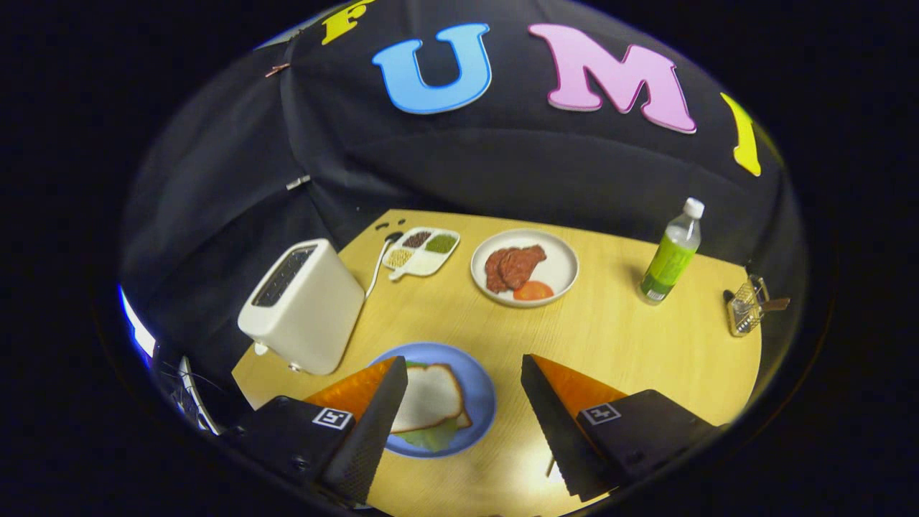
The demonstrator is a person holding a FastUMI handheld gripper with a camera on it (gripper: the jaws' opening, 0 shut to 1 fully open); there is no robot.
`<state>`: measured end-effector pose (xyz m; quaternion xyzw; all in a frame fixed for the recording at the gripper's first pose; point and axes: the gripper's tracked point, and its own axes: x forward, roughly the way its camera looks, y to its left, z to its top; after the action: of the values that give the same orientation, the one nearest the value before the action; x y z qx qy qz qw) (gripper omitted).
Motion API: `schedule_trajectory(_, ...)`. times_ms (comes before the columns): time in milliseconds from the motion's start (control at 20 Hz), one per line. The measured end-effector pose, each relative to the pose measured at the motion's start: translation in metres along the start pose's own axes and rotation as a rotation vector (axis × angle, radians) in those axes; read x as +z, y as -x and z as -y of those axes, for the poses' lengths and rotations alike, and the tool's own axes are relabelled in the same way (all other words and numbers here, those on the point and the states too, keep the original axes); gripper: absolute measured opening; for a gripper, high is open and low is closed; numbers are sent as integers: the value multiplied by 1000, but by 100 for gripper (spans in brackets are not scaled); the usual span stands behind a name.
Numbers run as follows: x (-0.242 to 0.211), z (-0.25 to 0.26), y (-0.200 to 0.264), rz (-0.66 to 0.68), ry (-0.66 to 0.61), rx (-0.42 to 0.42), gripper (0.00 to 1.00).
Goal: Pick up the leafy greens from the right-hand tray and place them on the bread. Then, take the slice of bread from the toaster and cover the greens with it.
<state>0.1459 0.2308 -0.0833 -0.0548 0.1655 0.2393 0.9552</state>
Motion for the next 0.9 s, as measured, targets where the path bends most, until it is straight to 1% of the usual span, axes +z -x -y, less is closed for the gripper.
schedule_trajectory(150, 56, 8, 44, 119, 31, -12, 99)
schedule_trajectory(250, 104, 16, 78, 227, 66, -36, 99)
schedule_trajectory(400, 169, 19, 138, 398, 72, -49, 99)
schedule_trajectory(500, 199, 27, 177, 497, 76, -68, 99)
schedule_trajectory(600, 217, 41, 213, 585, 81, -119, 99)
schedule_trajectory(700, 224, 53, 248, 665, 65, -178, 99)
schedule_trajectory(800, 219, 72, 274, 719, 39, -268, 98)
schedule_trajectory(900, 202, 89, 294, 744, 20, -359, 98)
